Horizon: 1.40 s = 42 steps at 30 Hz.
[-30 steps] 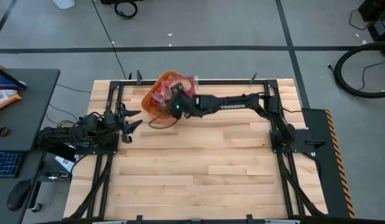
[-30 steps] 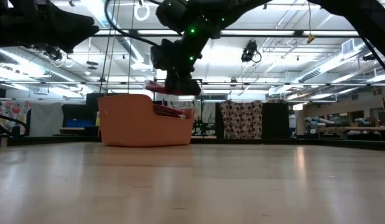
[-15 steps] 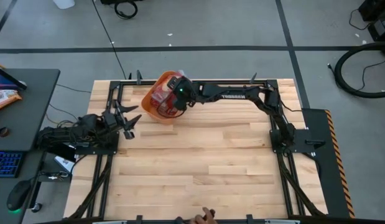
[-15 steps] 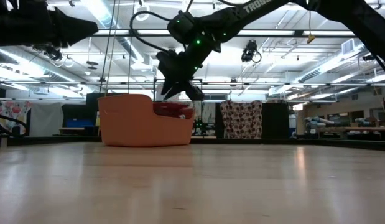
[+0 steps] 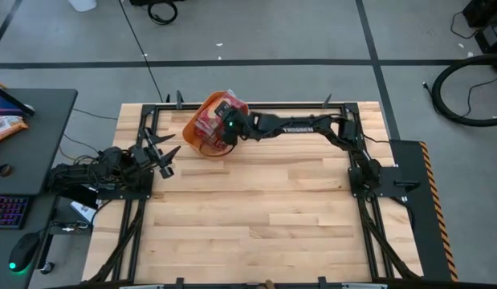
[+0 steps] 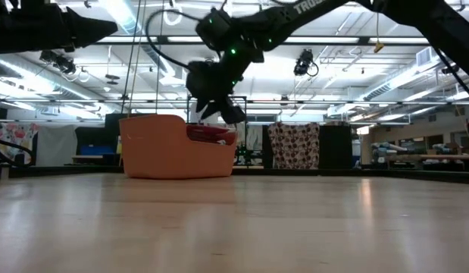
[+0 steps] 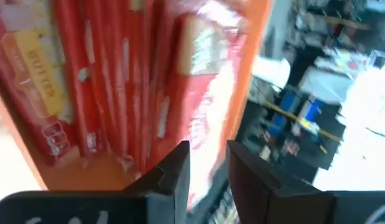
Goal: Sort popcorn bags into baskets
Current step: Return to Home Position
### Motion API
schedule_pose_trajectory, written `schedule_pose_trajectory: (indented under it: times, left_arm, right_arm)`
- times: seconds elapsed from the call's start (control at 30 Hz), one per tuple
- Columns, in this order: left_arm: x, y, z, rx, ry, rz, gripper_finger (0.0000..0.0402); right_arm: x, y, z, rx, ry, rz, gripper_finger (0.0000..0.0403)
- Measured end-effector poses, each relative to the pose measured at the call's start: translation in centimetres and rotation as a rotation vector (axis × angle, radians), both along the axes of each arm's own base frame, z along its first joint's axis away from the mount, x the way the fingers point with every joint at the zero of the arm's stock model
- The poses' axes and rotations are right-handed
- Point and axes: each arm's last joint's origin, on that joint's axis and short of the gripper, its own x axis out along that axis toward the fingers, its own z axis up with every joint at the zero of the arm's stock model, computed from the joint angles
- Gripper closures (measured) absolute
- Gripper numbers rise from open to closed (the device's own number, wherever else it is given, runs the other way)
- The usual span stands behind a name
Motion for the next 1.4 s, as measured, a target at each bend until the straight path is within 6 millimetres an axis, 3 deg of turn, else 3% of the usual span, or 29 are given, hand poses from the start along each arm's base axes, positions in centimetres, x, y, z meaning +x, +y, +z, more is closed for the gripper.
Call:
schedule_pose_trajectory:
  times: [0.1,0.17,0.43,0.6,0.97,1.13,1.27,1.4]
  left_arm:
    - [0.0,0.0,0.0,0.018,0.011,0.024,0.0208]
    - [0.0,0.1,0.0,0.031,0.016,0.033,0.0208]
    - [-0.1,0.0,0.2,0.044,-0.004,0.039,0.0208]
    - [-0.1,0.0,0.2,0.043,-0.004,0.038,0.0208]
    - [-0.1,0.0,0.2,0.044,-0.003,0.038,0.0208]
    - [-0.1,0.0,0.2,0.044,-0.003,0.038,0.0208]
    - [-0.1,0.0,0.2,0.044,0.002,0.038,0.0208]
    - [-0.1,0.1,0.1,0.043,0.014,0.038,0.0208]
  right_arm:
    - [0.3,1.2,0.2,-0.031,-0.035,-0.082,0.0295]
    - [0.1,0.9,0.3,-0.018,-0.078,-0.16,0.0295]
    - [-1.5,-4.3,0.4,0.183,-0.399,-0.462,0.0297]
    - [-1.7,-5.4,0.1,0.328,-0.423,-0.392,0.0301]
    - [-1.4,-5.0,-0.1,0.494,-0.424,-0.265,0.0317]
    - [-0.9,-4.3,-0.1,0.591,-0.397,-0.088,0.0318]
    - [-0.2,-3.3,0.5,0.535,-0.426,-0.036,0.0318]
    - [-0.5,-2.8,1.6,0.347,-0.457,-0.216,0.0318]
